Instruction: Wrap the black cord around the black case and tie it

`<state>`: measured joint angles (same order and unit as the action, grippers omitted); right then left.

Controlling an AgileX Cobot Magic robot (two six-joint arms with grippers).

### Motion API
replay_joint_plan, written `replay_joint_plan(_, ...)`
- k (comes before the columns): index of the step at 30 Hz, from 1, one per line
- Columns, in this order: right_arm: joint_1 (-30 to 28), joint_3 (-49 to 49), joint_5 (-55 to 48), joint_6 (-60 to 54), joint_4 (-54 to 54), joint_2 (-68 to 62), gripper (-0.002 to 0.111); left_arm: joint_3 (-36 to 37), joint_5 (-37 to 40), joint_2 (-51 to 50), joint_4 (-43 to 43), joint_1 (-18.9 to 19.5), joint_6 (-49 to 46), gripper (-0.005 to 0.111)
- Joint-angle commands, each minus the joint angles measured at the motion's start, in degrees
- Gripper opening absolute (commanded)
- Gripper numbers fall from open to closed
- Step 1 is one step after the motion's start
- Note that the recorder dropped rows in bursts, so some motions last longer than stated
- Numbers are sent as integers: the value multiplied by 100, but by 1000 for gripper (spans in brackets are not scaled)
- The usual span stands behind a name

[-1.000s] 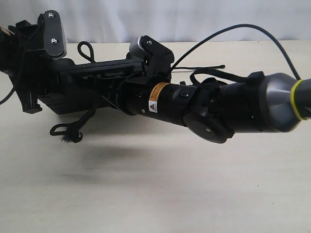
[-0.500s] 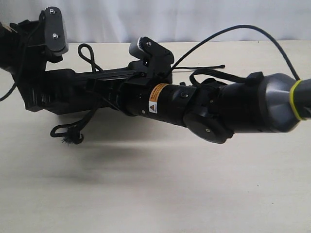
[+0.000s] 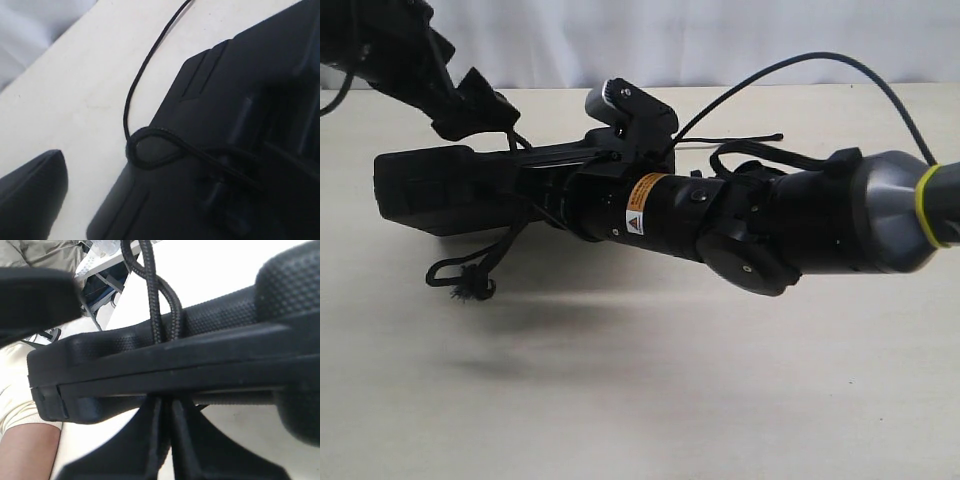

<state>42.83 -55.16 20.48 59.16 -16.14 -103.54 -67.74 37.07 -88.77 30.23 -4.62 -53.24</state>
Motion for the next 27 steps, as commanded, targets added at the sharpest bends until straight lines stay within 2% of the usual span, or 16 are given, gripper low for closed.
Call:
replay_joint_plan(1, -13, -11, 64, -37, 28, 4, 5, -594, 579, -689, 195, 334, 1229, 97)
replay_joint_plan(5, -13, -11, 64, -37, -15, 4, 5, -1187, 1493, -1297, 864, 637, 1230, 97)
replay_joint_plan(7, -13, -11, 64, -47, -136, 4, 5, -1318, 1650, -1473, 1089, 692, 1031, 97)
replay_joint_plan(13, -13, -11, 42, -47, -149, 4, 5, -1362, 2215, -1819, 2103, 721, -208, 97)
replay_joint_plan(16, -13, -11, 42, -47, -149, 4, 5, -1362, 2579, -1819, 2255, 721, -388, 94)
replay_joint_plan(19, -13, -11, 42, -47, -149, 4, 5, -1362, 2797, -1819, 2244, 721, -399, 79)
replay_joint_plan(24, -13, -11, 42, 102, -149, 4, 5, -1362, 2797, -1819, 2234, 729, -399, 31)
replay_joint_plan(27, -13, -11, 42, 168, -149, 4, 5, -1362, 2797, -1819, 2203, 756, -399, 9)
